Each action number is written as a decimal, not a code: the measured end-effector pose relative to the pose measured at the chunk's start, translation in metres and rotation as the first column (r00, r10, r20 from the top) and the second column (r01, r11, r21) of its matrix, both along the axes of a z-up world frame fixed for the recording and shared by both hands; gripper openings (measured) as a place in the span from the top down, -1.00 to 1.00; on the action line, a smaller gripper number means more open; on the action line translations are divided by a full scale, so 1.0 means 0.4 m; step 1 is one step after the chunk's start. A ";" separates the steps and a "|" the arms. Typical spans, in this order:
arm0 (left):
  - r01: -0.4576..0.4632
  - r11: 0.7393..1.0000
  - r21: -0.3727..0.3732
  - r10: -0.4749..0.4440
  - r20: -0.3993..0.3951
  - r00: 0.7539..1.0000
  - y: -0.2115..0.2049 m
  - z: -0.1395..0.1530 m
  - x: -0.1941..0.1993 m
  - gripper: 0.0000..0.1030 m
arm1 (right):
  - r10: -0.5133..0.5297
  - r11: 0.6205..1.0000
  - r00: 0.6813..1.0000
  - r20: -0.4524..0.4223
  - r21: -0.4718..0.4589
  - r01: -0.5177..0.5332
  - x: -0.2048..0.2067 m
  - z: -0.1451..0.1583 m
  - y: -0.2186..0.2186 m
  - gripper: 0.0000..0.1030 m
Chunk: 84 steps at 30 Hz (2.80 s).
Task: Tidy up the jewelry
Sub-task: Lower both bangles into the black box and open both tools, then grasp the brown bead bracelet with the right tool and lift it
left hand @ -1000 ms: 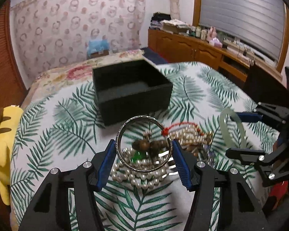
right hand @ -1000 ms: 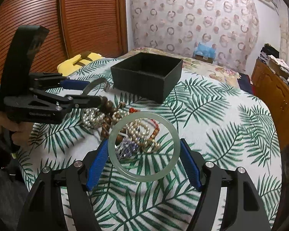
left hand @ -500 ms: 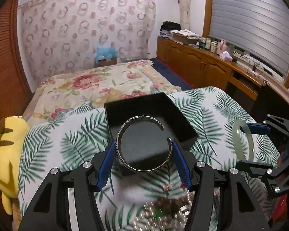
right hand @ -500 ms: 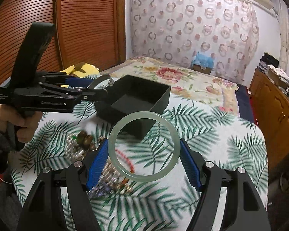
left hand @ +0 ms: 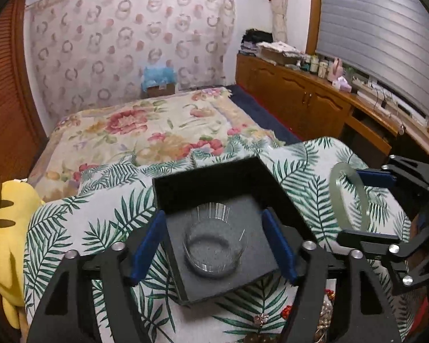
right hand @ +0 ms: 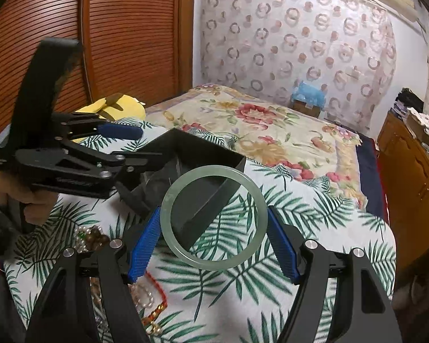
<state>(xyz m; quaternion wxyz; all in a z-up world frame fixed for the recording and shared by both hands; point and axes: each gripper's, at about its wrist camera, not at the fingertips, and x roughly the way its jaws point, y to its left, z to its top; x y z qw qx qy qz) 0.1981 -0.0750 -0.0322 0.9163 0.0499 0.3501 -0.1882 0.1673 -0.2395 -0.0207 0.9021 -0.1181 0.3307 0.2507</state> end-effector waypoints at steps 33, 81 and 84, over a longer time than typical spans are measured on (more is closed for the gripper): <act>-0.266 0.962 -0.060 0.270 0.052 0.962 0.231 -0.034 -0.001 -0.78 | 0.104 0.990 0.994 -0.026 -0.090 -0.106 0.112 -0.065 0.186 -0.45; -0.187 0.982 0.011 0.187 0.004 0.982 0.234 -0.065 -0.327 -0.78 | 0.183 0.981 0.975 -0.127 -0.040 -0.189 -0.172 -0.121 0.262 0.37; -0.180 0.984 0.011 0.180 -0.003 0.984 0.235 -0.072 -0.348 -0.78 | 0.163 0.982 0.979 -0.125 -0.075 -0.173 -0.176 -0.129 0.259 0.56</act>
